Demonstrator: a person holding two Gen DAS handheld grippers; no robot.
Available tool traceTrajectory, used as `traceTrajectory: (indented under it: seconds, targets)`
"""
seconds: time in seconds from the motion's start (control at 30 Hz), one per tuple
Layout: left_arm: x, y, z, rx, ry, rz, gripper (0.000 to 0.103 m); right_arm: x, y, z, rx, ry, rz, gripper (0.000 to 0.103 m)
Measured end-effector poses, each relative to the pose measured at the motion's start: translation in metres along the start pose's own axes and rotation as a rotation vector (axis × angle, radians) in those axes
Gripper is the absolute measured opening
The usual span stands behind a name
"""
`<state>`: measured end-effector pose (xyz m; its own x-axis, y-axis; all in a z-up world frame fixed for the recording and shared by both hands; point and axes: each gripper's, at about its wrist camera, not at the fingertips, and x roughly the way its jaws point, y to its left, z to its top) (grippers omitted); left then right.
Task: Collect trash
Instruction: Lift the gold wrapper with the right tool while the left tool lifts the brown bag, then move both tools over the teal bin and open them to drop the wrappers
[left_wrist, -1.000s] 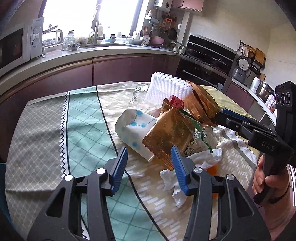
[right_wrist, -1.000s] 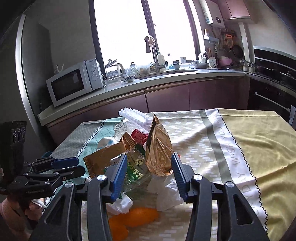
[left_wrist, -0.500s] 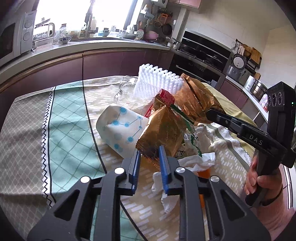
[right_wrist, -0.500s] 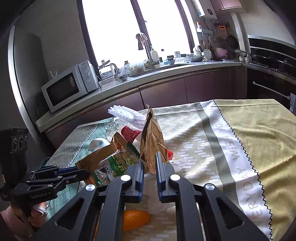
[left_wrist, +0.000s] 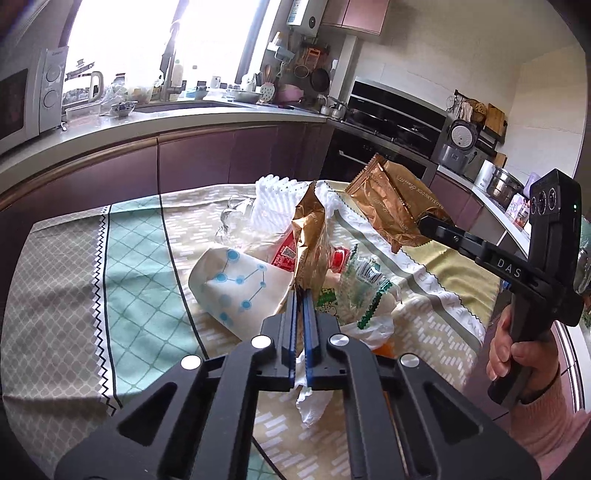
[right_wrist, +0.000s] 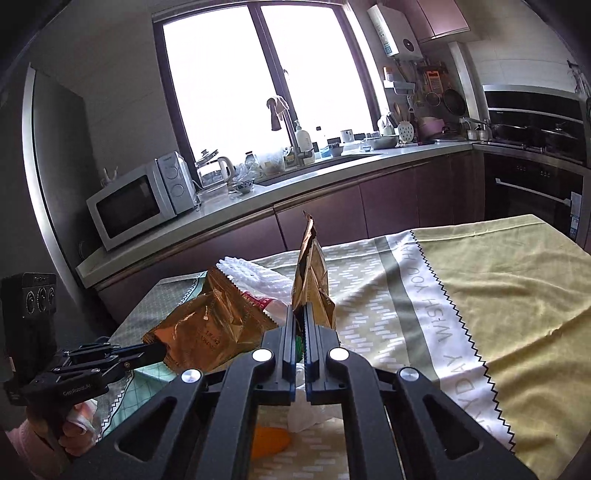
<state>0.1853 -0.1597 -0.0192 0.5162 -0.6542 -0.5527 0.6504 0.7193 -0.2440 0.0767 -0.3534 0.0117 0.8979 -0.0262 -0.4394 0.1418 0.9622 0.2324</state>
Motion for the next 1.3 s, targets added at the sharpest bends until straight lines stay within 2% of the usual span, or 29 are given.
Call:
traceTrajectory:
  seconds: [0.33,0.6,0.8,1.3]
  targets:
    - [-0.054,0.017,0.000,-0.031,-0.078,0.005,0.002,-0.021,0.044,0.007,-0.098,-0.047,0.105,0.002]
    - [-0.107,0.039,-0.015,-0.056,-0.128,0.056,0.002,-0.013,0.095,0.002,-0.172,-0.016,0.233,0.002]
    - [-0.149,0.066,-0.028,-0.087,-0.165,0.134,0.002,0.003,0.139,-0.009,-0.224,0.039,0.335,0.002]
    - [-0.252,0.156,-0.071,-0.220,-0.216,0.424,0.002,0.058,0.255,-0.029,-0.335,0.228,0.632,0.002]
